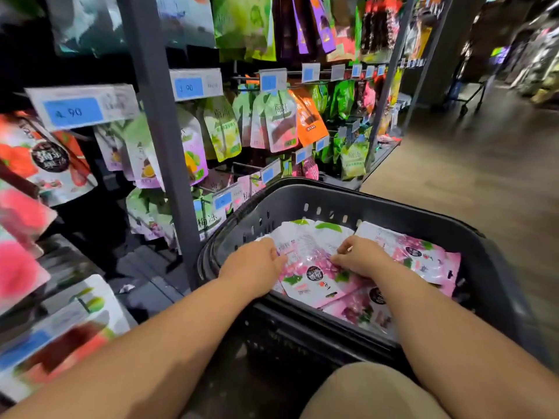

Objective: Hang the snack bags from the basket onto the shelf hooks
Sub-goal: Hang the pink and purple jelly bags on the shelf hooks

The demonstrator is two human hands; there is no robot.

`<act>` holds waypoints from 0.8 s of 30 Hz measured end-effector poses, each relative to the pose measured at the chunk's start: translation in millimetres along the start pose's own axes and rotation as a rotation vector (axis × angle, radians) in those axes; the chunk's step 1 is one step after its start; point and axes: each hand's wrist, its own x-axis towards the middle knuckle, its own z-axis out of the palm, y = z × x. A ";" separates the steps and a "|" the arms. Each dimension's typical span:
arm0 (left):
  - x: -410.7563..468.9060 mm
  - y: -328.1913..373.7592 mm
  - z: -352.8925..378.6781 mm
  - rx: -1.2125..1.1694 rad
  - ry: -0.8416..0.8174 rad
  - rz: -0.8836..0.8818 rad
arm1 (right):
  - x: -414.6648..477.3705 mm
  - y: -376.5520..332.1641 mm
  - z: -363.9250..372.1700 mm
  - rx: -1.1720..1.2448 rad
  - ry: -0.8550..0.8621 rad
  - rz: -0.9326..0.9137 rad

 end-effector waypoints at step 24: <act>-5.7 -1.3 4.3 0.029 0.008 0.035 | -4.4 34.2 -14.2 1.079 -0.196 -0.006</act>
